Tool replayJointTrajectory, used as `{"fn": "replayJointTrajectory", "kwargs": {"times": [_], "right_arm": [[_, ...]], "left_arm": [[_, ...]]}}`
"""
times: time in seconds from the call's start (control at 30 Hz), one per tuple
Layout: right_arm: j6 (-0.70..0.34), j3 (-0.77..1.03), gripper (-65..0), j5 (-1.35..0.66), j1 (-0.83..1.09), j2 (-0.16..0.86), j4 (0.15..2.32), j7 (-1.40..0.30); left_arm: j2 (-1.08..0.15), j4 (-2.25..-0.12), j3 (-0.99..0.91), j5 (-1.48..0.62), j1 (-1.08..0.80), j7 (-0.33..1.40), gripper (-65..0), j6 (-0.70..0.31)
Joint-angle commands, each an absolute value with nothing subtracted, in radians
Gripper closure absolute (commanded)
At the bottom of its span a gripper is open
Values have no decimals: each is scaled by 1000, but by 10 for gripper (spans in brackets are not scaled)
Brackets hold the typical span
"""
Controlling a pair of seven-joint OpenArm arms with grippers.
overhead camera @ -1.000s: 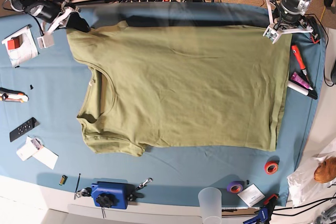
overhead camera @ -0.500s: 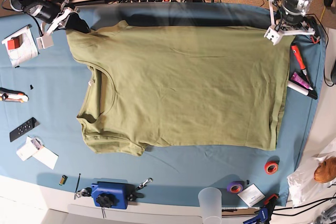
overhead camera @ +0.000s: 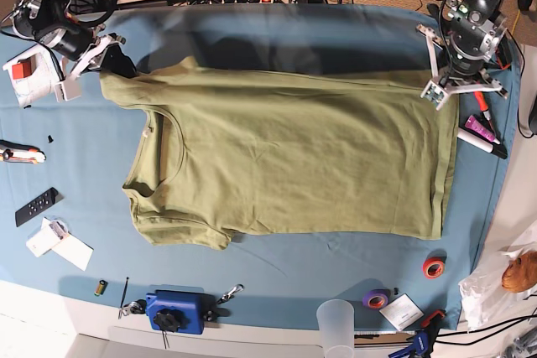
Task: Layout the t-shirt on the table in an organized manner, then fold the t-shirt properly
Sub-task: 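Pull both held corners apart to stretch the shirt edge, then lift the shirt edge with both grippers and swing it over the shirt body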
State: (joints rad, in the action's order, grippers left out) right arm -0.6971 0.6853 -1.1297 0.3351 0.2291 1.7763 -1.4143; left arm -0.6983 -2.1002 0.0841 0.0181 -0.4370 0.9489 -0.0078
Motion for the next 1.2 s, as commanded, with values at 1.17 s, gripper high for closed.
{"fn": "replayJointTrajectory", "kwargs": {"times": [1.17], "right_arm": [[-698,892,0,-1159,329,225,2356,-1322]], "left_arm": [[-712,-2356,15,537,-542,1027,0,310]]}}
